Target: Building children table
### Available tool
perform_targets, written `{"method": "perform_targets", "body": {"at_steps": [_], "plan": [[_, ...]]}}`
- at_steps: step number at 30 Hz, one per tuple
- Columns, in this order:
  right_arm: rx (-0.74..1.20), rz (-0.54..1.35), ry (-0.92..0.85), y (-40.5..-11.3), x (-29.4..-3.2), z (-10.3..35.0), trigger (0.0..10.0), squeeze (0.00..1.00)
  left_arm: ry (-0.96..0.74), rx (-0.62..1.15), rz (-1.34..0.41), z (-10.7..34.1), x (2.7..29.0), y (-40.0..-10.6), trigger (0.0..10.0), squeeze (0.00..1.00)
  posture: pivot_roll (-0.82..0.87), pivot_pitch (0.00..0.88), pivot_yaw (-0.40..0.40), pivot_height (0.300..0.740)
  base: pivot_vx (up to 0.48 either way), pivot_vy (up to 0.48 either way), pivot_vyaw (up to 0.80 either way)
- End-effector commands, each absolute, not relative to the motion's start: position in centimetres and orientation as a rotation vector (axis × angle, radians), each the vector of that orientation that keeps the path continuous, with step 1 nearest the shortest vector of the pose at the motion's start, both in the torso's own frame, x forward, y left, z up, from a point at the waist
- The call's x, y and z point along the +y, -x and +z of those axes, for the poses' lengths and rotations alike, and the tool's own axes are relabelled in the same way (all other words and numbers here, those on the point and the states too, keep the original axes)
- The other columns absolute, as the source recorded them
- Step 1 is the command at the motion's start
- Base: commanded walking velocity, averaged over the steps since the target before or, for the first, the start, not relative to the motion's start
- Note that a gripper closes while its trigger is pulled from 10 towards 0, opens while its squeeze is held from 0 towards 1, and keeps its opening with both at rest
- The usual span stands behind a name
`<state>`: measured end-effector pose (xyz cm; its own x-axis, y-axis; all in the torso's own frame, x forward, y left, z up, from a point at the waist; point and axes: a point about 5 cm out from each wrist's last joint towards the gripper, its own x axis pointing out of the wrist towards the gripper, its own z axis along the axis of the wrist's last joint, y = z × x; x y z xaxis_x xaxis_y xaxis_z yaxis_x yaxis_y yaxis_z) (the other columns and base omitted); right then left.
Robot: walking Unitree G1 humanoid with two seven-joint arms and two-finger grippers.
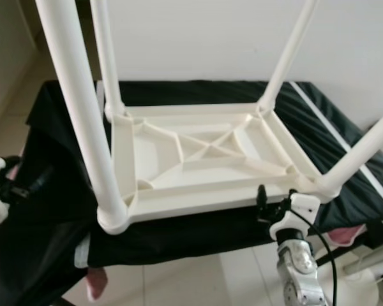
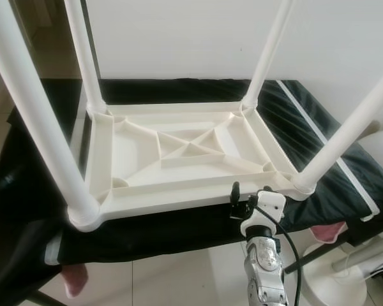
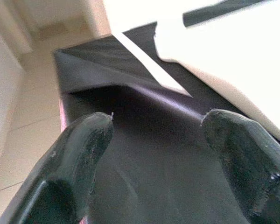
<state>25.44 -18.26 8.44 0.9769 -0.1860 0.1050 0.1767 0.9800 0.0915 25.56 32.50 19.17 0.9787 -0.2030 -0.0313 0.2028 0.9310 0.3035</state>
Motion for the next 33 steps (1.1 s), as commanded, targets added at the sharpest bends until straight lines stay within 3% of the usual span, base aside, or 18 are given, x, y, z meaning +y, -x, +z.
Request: {"method": "perform_targets", "body": {"at_steps": [1, 5, 9, 20, 31, 33], "plan": [[-0.064, -0.239, -0.069, -24.6, -19.0, 7.5, 10.0, 0.0, -0.266, -0.056, -0.193, 19.5, 31.9, -26.6, 10.0, 0.0, 0.08, 0.074, -0.087, 0.74, 0.0, 0.0, 0.0], [-0.069, -0.261, -0.061, -24.2, -19.1, 7.6, 10.0, 0.0, -0.224, -0.088, -0.212, 19.7, 31.2, -27.4, 10.0, 0.0, 0.07, 0.072, -0.083, 0.74, 0.0, 0.0, 0.0], [-0.073, -0.315, -0.064, -22.5, -19.3, 7.5, 10.0, 0.0, -0.015, -0.154, -0.357, 19.3, 27.6, -29.7, 10.0, 0.0, 0.04, 0.069, -0.064, 0.74, 0.0, 0.0, 0.0], [-0.02, -0.354, -0.019, -20.7, -20.8, 6.7, 10.0, 0.0, 0.059, -0.175, -0.448, 18.7, 24.0, -31.7, 10.0, 0.0, 0.02, 0.056, -0.059, 0.74, 0.0, 0.0, 0.0], [0.004, -0.345, -0.051, -22.8, -20.9, 6.8, 10.0, 0.0, 0.039, -0.105, -0.606, 16.9, 21.0, -30.2, 10.0, 0.0, 0.03, 0.066, -0.063, 0.74, 0.0, 0.0, 0.0], [0.002, -0.326, -0.069, -24.3, -20.8, 7.3, 10.0, 0.0, 0.047, -0.069, -0.646, 16.0, 20.2, -29.2, 10.0, 0.0, 0.05, 0.071, -0.072, 0.74, 0.0, 0.0, 0.0]]}}
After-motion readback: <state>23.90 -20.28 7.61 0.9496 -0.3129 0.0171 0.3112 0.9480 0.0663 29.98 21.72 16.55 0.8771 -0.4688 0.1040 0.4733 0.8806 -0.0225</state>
